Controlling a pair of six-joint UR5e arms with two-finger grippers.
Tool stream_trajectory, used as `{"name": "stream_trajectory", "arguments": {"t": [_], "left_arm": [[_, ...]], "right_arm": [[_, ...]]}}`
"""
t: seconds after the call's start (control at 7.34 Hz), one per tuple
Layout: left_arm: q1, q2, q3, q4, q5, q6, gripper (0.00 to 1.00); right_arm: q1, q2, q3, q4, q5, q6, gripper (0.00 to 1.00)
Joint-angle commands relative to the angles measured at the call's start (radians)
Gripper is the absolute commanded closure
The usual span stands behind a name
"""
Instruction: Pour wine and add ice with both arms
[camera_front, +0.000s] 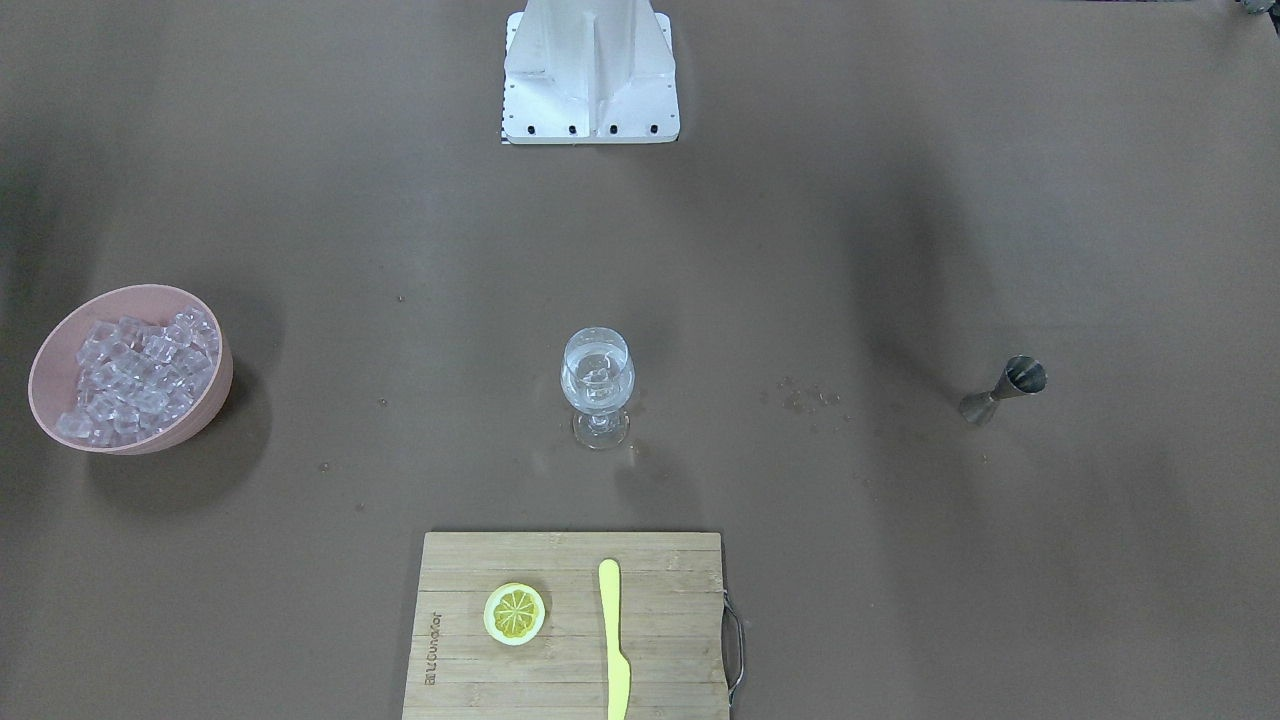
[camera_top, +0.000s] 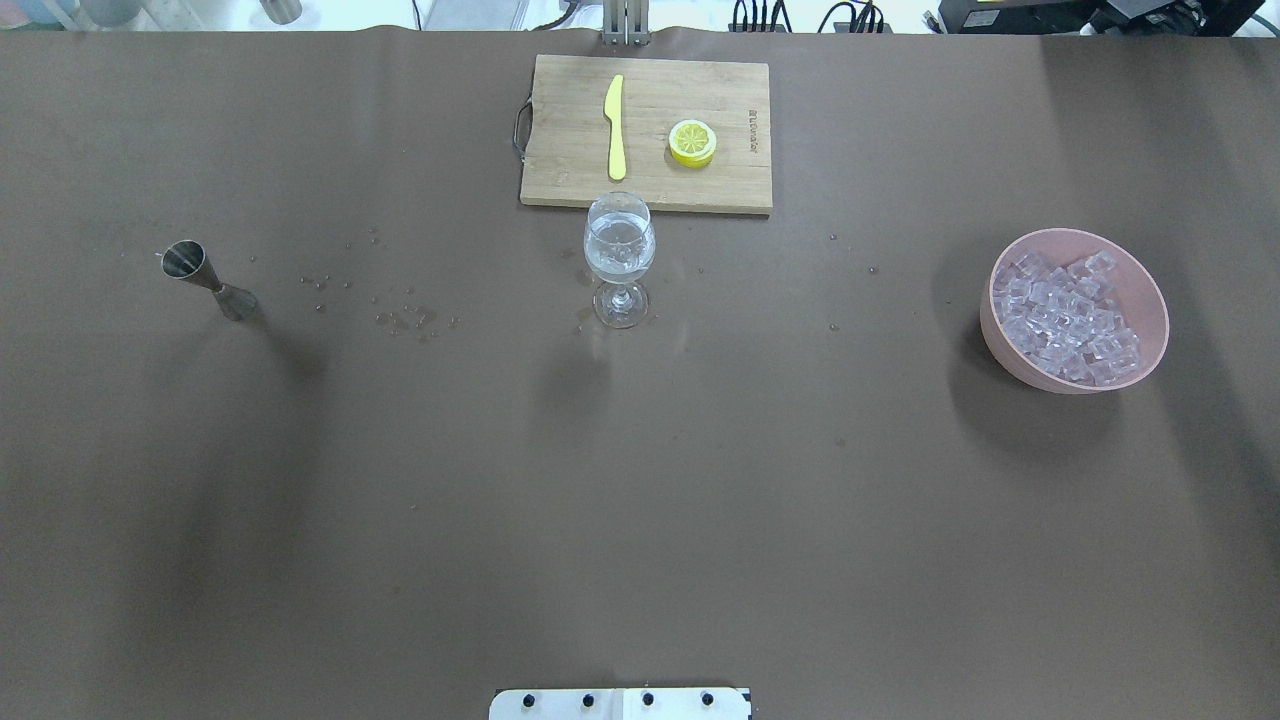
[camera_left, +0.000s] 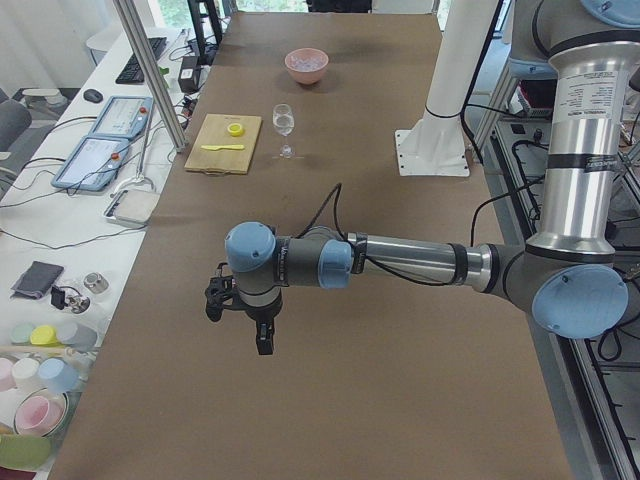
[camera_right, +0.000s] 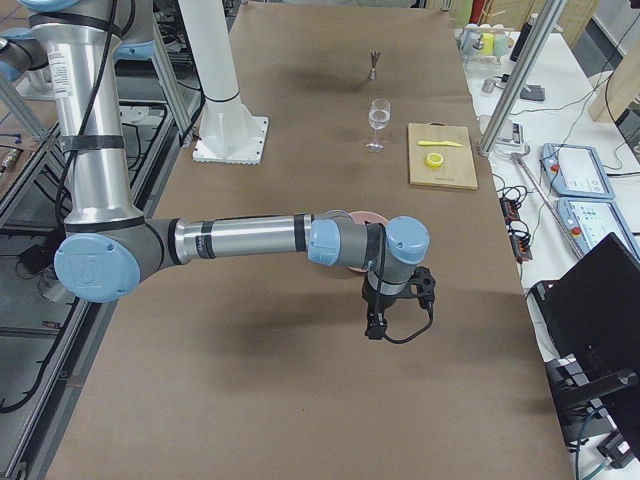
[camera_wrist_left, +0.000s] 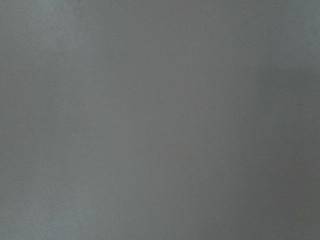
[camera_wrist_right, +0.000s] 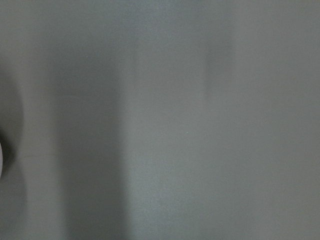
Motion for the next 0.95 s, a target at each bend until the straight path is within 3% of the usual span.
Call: {"name": "stream_trajectory", "arguments": {"t": [0.0, 0.54, 0.82], "left_arm": [[-0.010, 0.004, 0.008, 0.005, 0.000, 0.007, 0.01], [-0.065, 0.004, 0.036, 0.005, 0.006, 0.008, 0.01], [-0.065, 0.003, 0.039, 0.003, 0.006, 0.010, 0.01]], "right_arm": [[0.032, -0.003, -0.004, 0.001, 0.020, 0.000, 0.00], [0.136, -0.020, -0.011, 0.000, 0.030, -0.006, 0.00], [0.165, -0.049, -0.002, 0.003, 0.079, -0.010, 0.00]]}}
